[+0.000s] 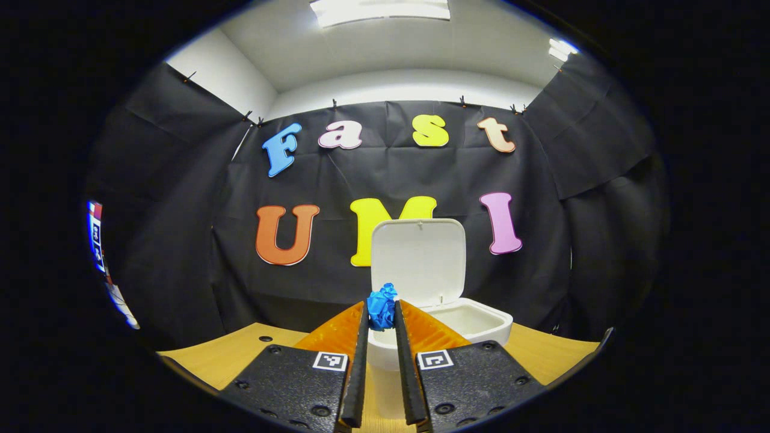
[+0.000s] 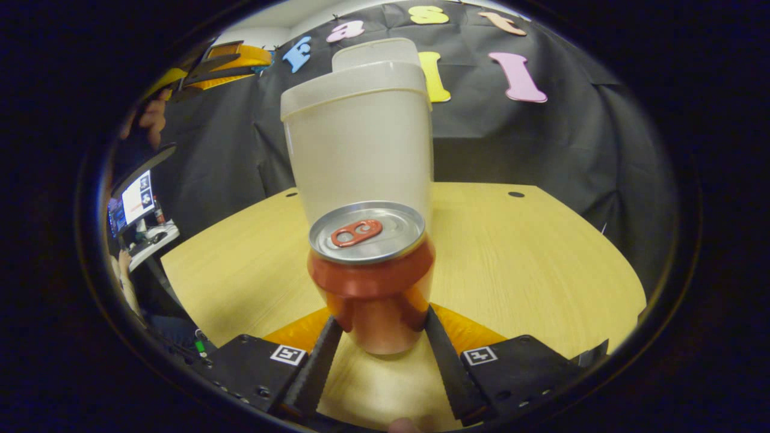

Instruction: Press the lid of the desktop garbage bin to open it, pick up the crumpled paper on the desktop and throw it into the bin, then pick up the pop can on the desktop and drop it into the bin, and finally close the garbage bin lid.

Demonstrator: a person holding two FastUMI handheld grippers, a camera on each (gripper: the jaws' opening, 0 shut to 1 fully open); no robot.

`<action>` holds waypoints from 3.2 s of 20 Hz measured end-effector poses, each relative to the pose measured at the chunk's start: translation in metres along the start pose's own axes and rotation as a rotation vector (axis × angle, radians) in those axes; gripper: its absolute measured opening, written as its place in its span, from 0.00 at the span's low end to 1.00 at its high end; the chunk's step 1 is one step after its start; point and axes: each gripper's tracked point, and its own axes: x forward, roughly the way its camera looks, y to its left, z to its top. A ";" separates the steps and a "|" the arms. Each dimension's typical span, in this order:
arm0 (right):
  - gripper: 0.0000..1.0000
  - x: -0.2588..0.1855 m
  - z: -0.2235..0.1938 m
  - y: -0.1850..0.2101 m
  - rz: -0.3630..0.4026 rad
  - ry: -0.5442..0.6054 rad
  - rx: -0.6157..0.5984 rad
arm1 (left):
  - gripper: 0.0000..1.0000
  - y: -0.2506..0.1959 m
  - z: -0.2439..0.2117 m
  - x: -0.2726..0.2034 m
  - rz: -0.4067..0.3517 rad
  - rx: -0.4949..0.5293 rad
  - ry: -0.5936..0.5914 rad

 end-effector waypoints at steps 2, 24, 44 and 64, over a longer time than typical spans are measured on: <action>0.81 -0.003 0.008 -0.005 0.006 -0.027 0.035 | 0.29 0.003 0.002 0.016 0.009 -0.016 0.002; 0.79 -0.001 0.021 -0.035 -0.037 -0.083 0.077 | 1.00 -0.024 -0.036 0.070 -0.048 -0.021 0.152; 0.79 -0.038 0.145 -0.016 -0.001 -0.254 -0.039 | 1.00 0.067 -0.044 -0.019 0.068 0.009 0.100; 0.79 -0.016 0.302 0.056 0.071 -0.306 -0.118 | 1.00 0.118 -0.118 -0.082 0.056 -0.011 0.150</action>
